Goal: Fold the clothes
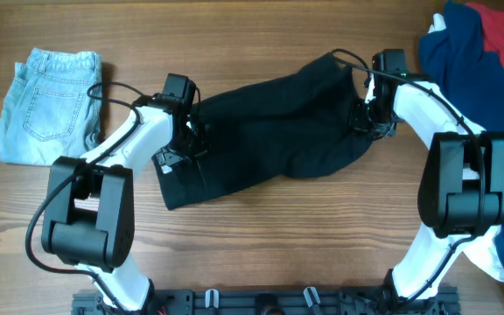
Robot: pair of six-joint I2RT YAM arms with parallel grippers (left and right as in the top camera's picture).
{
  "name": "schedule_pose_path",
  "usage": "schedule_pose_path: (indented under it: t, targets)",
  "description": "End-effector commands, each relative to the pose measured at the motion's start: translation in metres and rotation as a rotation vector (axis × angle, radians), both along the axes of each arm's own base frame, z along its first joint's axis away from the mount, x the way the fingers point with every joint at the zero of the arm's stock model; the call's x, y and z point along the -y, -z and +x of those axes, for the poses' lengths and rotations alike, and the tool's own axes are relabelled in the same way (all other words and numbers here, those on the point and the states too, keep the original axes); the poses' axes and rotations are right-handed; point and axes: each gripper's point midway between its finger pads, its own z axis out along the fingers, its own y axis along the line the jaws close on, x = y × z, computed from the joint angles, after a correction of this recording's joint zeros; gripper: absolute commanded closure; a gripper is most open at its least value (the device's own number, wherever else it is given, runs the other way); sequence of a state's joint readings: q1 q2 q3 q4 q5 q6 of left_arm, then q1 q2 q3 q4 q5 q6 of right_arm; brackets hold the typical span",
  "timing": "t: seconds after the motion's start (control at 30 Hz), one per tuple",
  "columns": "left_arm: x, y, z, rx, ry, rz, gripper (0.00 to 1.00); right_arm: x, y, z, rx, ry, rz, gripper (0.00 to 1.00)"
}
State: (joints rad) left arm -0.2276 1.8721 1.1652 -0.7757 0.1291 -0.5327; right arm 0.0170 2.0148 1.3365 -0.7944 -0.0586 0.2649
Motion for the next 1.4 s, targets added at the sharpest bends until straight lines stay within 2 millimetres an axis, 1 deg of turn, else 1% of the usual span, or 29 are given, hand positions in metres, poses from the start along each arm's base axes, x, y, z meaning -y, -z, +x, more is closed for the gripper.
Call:
schedule_pose_path:
  t: [0.0,0.07,0.13,0.2,0.23,0.27,0.33,0.47,0.57,0.67,0.7,0.77,0.83,0.87,0.9,1.0,1.1,1.2,1.27,1.37]
  targets:
    - [-0.034,0.020,0.009,0.022,-0.020,0.120,0.00,0.032,0.006,-0.038,-0.146,0.143,-0.173,0.96]
    - [-0.039,0.019,0.020,0.060,-0.042,0.113,0.00,0.041,-0.003,-0.053,-0.191,0.203,-0.229,0.96]
    - [-0.049,0.018,0.031,0.094,-0.077,0.108,0.00,0.050,-0.015,-0.068,-0.228,0.247,-0.285,0.96]
    - [-0.059,0.017,0.037,0.111,-0.109,0.099,0.01,0.052,-0.024,-0.079,-0.257,0.252,-0.301,0.96]
    - [-0.067,0.016,0.041,0.117,-0.143,0.065,0.01,0.052,-0.030,-0.089,-0.294,0.244,-0.309,0.96]
    - [-0.070,0.015,0.042,0.115,-0.158,0.044,0.01,0.052,-0.032,-0.094,-0.313,0.243,-0.310,0.96]
    - [-0.073,0.014,0.042,0.107,-0.182,-0.005,0.01,0.051,-0.033,-0.100,-0.336,0.242,-0.310,0.94]
    - [-0.071,0.013,0.041,0.102,-0.168,-0.066,0.03,0.043,-0.034,-0.101,-0.344,0.248,-0.263,0.87]
    - [-0.070,0.013,0.038,0.095,-0.146,-0.062,0.03,0.042,-0.041,-0.090,-0.270,0.270,-0.247,0.85]
    - [-0.070,0.014,0.036,0.087,-0.145,-0.062,0.03,0.044,-0.059,-0.070,-0.138,0.284,-0.238,0.84]
    - [-0.070,0.014,0.036,0.085,-0.145,-0.062,0.03,0.043,-0.067,-0.062,-0.084,0.274,-0.229,0.84]
    - [-0.070,0.014,0.035,0.081,-0.145,-0.062,0.03,0.043,-0.085,-0.041,0.041,0.251,-0.212,0.79]
    - [-0.070,0.014,0.034,0.076,-0.145,-0.062,0.03,0.039,-0.097,-0.027,0.123,0.223,-0.187,0.76]
    - [-0.070,0.014,0.033,0.072,-0.146,-0.062,0.03,0.033,-0.103,-0.016,0.178,0.186,-0.152,0.72]
    - [-0.070,0.014,0.033,0.071,-0.146,-0.061,0.03,0.028,-0.107,-0.008,0.211,0.154,-0.121,0.71]
    - [-0.070,0.015,0.030,0.059,-0.146,-0.061,0.02,0.013,-0.111,0.007,0.271,0.085,-0.044,0.69]
    - [-0.070,0.015,0.026,0.043,-0.147,-0.058,0.02,-0.006,-0.113,0.016,0.307,0.005,0.048,0.70]
    - [-0.070,0.016,0.023,0.033,-0.147,-0.056,0.01,-0.020,-0.113,0.019,0.318,-0.049,0.100,0.73]
    - [-0.070,0.016,0.022,0.029,-0.147,-0.056,0.01,-0.025,-0.109,0.019,0.308,-0.073,0.098,0.75]
    - [-0.070,0.016,0.022,0.026,-0.147,-0.055,0.01,-0.035,-0.098,0.018,0.285,-0.120,0.102,0.80]
